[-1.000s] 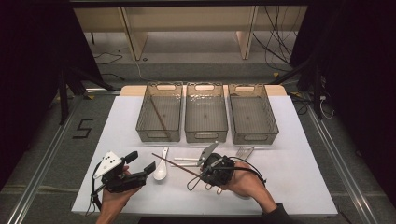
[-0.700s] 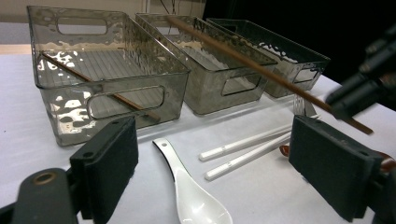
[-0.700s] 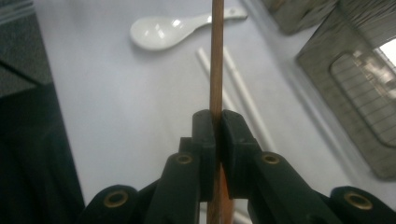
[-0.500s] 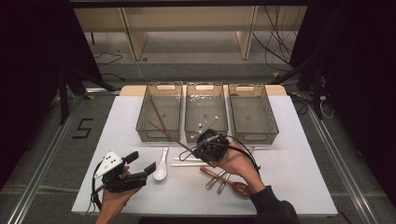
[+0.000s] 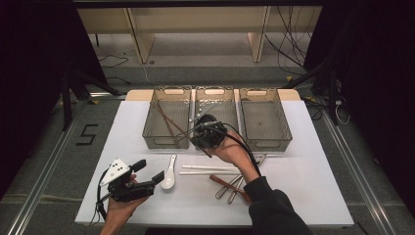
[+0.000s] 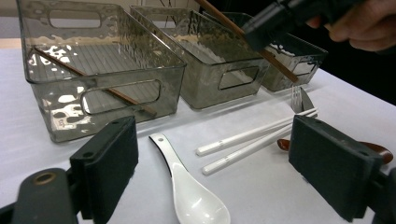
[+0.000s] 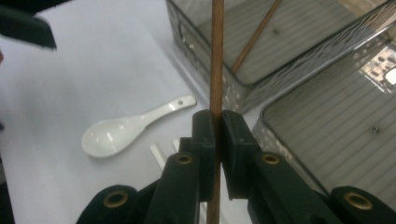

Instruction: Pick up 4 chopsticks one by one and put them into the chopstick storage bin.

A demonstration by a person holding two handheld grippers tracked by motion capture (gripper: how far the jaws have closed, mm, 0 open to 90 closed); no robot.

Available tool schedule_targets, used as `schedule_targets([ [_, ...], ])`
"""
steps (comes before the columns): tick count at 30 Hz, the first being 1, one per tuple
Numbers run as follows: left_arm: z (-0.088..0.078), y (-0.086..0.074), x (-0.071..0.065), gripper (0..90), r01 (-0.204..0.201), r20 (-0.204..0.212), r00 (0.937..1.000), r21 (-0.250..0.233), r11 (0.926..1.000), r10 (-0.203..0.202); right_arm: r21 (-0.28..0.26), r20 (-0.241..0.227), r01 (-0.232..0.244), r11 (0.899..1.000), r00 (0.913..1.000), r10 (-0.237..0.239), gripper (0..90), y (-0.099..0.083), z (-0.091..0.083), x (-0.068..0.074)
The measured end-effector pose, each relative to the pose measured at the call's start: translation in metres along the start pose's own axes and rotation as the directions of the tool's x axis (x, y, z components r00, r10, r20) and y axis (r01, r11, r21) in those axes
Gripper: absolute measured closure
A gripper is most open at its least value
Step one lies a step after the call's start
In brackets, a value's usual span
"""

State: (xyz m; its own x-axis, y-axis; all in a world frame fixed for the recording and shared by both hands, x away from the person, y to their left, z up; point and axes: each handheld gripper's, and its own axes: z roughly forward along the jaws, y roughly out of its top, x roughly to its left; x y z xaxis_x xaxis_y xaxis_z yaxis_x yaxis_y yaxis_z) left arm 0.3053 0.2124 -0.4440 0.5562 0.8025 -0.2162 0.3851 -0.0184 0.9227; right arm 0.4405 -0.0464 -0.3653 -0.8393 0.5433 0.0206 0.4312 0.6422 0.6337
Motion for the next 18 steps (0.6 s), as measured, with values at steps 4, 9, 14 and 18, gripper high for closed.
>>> schedule_targets([
  [4, 0.000, 0.000, -0.001, 15.5, 0.001, 0.002, 1.0000, -0.002, 1.0000, -0.001, -0.008, 0.011, -0.027, 1.000, 0.9996, 0.027, 85.0, 0.007, 0.004, -0.006],
  [9, 0.000, 0.000, -0.001, 15.5, -0.003, 0.002, 1.0000, -0.001, 1.0000, 0.003, -0.028, 0.016, -0.067, 0.997, 0.9976, 0.067, 85.0, 0.014, 0.008, -0.015],
  [14, 0.000, 0.000, -0.001, 15.5, -0.002, 0.003, 1.0000, -0.001, 1.0000, 0.002, -0.022, 0.035, -0.078, 0.997, 0.9963, 0.078, 85.0, 0.026, 0.014, -0.020],
  [18, 0.000, 0.000, 0.000, 15.5, 0.002, 0.005, 1.0000, -0.001, 1.0000, -0.002, -0.029, 0.041, -0.096, 0.995, 0.9945, 0.097, 85.0, 0.035, 0.020, -0.025],
])
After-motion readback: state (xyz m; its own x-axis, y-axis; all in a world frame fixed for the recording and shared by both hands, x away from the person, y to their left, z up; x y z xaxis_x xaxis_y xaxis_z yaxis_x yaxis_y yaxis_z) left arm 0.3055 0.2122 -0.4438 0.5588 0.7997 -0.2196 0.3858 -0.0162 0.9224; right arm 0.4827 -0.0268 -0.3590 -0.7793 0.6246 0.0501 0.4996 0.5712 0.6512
